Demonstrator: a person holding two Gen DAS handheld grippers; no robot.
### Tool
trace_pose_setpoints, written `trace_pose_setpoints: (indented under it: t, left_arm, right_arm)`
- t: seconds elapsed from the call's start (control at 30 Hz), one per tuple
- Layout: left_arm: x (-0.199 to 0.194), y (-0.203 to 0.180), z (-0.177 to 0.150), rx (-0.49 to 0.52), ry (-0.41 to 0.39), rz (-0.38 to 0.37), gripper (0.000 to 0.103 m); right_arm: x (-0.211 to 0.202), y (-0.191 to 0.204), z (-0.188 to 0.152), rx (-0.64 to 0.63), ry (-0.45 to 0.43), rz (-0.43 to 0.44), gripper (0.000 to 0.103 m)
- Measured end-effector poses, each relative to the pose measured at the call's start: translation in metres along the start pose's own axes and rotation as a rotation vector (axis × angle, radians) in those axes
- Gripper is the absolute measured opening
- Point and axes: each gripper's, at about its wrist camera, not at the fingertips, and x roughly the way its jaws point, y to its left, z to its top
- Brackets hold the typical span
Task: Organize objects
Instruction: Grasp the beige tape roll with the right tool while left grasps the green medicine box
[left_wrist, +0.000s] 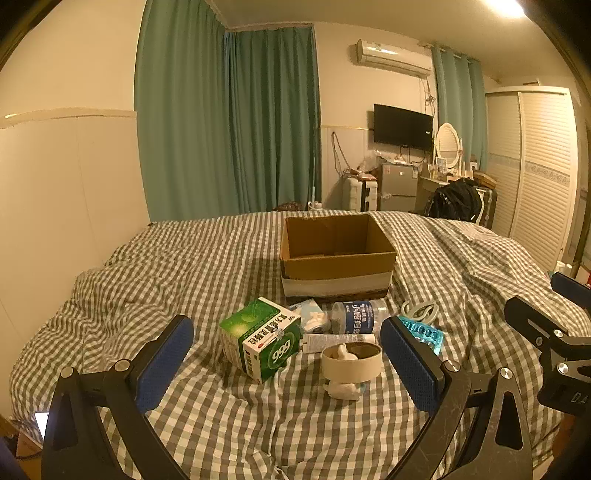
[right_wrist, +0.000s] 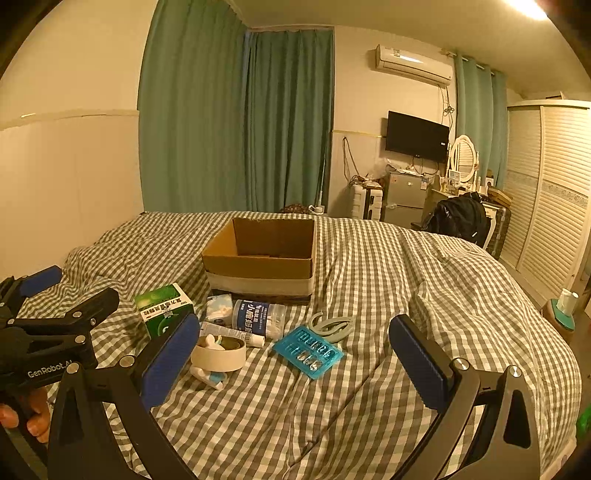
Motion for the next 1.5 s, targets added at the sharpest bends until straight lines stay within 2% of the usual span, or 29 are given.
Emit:
trace_pose_setpoints:
  t: [0.4,0.53,0.87,1.17,1.37,1.43,1.5]
  left_arm:
    - [0.023,0.011,-0.013,-0.017,0.062,0.035,0.103]
    - [0.034,0.017,-0.016,-0.025,0.079,0.046,0.103]
    - [0.081,0.055,-0.037,-0.055,0.182,0.105,0.103]
    - [0.111,0.073,-0.037,-0.042,0.229,0.081,0.103]
    - [0.123,0.076,-0.028,-0.050,0.257,0.019,0.103]
    - [0.126,0.075,-0.025,-0.028,0.260,0.026,0.103]
    - [0.127,0.072,-0.023,-0.008,0.257,0.027,0.103]
  right_arm:
    - [0.022,0.006,-0.007,-0.011,0.050,0.026,0.103]
    - [0.046,0.010,-0.014,-0.001,0.111,0.056,0.103]
    - [0.117,0.038,-0.032,-0.023,0.305,0.177,0.103]
    - [0.166,0.077,-0.037,-0.104,0.402,0.258,0.103]
    - [0.190,0.090,-0.044,-0.191,0.447,0.253,0.102]
    - [0.196,0.090,-0.045,-0.170,0.466,0.274,0.100]
    - [0.198,0.088,-0.045,-0.159,0.480,0.294,0.093]
